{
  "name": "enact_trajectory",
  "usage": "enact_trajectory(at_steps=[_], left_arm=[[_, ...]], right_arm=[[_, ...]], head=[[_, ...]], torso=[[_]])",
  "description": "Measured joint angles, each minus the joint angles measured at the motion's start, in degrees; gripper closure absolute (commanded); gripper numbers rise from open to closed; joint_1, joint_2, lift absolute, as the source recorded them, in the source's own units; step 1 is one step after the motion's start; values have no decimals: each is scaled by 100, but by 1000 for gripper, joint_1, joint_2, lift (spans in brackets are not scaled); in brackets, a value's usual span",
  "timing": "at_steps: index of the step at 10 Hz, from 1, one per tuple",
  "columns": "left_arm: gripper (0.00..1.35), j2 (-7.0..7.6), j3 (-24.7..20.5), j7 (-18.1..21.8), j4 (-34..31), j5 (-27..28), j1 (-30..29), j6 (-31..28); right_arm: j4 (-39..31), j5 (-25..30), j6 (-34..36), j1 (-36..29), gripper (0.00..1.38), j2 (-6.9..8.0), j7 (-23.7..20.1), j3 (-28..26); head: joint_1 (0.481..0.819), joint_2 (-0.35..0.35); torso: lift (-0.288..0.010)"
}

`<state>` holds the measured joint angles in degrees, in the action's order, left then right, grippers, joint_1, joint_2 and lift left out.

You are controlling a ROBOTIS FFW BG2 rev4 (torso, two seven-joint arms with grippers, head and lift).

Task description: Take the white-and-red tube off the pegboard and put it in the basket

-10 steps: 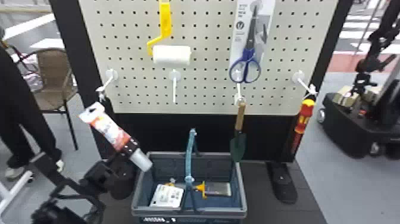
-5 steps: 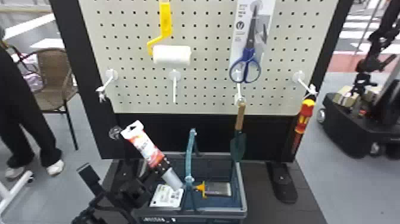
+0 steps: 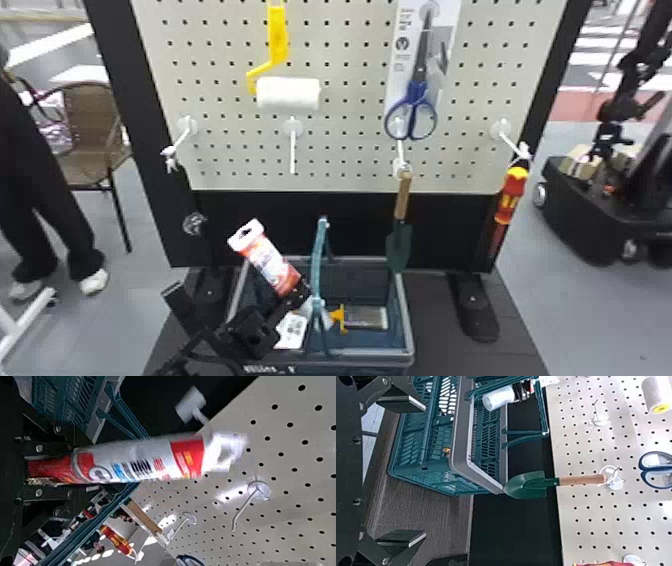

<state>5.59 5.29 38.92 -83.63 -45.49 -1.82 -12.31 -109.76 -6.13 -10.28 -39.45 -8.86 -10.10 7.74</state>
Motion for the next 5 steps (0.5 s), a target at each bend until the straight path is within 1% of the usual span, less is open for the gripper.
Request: enact_trajectory(at_steps=[1,2,5], left_arm=[[185,3,12,-16,5,102,35,192],[18,4,18,-24,5,182,65,348],[9,4,16,-34,3,343,113,493]], right_arm=[[0,-6,0,4,179,-5,-4,0],[0,-10,0,5,179,-9,-9,0],[13,-21,0,4,179,-12,-26,0]], head=[[549,0],[549,0],[549,0]], torso=[[-100],[-100],[-100]])
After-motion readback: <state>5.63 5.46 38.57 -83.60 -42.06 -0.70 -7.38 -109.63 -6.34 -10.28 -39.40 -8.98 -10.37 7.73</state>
